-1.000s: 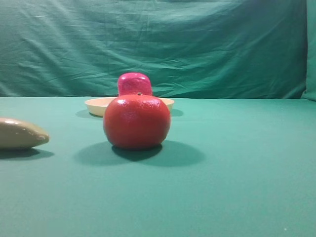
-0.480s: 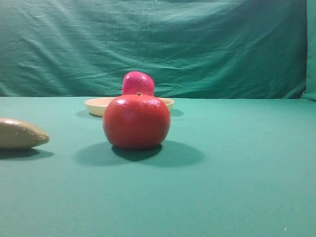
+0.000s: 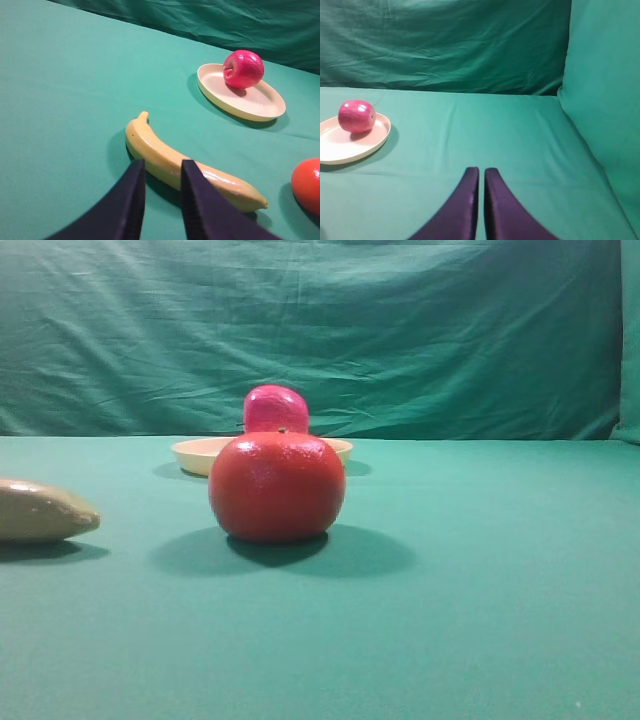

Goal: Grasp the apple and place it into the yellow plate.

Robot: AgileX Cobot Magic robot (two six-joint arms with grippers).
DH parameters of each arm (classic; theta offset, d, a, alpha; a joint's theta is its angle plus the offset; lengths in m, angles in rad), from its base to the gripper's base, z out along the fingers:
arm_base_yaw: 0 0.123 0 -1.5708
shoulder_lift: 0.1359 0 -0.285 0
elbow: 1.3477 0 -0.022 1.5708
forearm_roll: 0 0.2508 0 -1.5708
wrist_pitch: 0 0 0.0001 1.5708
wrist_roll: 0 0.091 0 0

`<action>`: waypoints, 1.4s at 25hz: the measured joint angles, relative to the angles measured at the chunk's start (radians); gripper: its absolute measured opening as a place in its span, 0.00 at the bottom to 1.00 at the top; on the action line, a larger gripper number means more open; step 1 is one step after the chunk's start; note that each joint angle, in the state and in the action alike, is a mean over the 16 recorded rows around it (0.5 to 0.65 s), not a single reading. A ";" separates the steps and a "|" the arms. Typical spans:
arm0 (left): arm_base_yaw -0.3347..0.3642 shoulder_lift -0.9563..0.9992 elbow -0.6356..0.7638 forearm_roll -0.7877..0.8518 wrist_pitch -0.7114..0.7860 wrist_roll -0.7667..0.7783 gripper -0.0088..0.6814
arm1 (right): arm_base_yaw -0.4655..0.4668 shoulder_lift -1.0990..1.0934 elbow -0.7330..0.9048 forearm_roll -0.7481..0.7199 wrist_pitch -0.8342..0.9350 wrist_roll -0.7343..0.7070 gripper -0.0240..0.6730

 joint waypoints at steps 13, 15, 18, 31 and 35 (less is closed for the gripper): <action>0.000 0.000 0.000 0.000 0.000 0.000 0.24 | -0.115 -0.051 0.223 0.015 -0.174 -0.002 0.03; 0.000 0.000 0.000 0.000 0.000 0.000 0.24 | -0.127 -0.051 0.230 0.018 -0.168 -0.002 0.03; 0.000 0.000 0.000 0.000 0.000 0.000 0.24 | -0.139 -0.051 0.232 0.021 -0.147 -0.003 0.03; 0.000 0.000 0.000 0.000 0.000 0.000 0.24 | -0.152 -0.051 0.232 0.128 -0.070 -0.146 0.03; 0.000 0.000 0.000 0.000 0.000 0.000 0.24 | -0.152 -0.051 0.232 0.218 -0.069 -0.261 0.03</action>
